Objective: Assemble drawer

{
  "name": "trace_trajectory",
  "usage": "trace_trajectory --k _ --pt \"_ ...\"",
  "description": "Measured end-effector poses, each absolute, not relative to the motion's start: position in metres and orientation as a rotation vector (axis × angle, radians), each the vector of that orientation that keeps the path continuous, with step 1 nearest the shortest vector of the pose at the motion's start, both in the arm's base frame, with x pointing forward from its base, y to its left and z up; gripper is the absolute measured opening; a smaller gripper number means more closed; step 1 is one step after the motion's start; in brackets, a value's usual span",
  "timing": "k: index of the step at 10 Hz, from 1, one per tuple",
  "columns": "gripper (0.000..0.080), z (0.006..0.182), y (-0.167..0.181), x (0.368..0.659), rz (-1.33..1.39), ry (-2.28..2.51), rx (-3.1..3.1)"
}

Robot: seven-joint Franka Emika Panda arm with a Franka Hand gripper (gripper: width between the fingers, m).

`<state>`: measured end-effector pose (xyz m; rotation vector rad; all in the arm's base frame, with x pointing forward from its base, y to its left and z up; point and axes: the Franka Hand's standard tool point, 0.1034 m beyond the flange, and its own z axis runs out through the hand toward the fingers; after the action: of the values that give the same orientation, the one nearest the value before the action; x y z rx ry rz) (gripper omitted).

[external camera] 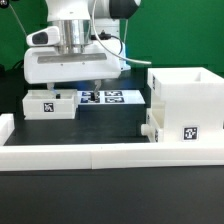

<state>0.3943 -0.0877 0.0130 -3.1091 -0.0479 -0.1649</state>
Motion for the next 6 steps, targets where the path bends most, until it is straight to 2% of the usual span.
trace_trajectory --k 2,6 --pt "0.0649 0.0066 -0.0888 0.3906 -0.158 -0.056 -3.109" --pt "0.0649 0.0057 -0.0937 0.3876 -0.158 -0.113 -3.111"
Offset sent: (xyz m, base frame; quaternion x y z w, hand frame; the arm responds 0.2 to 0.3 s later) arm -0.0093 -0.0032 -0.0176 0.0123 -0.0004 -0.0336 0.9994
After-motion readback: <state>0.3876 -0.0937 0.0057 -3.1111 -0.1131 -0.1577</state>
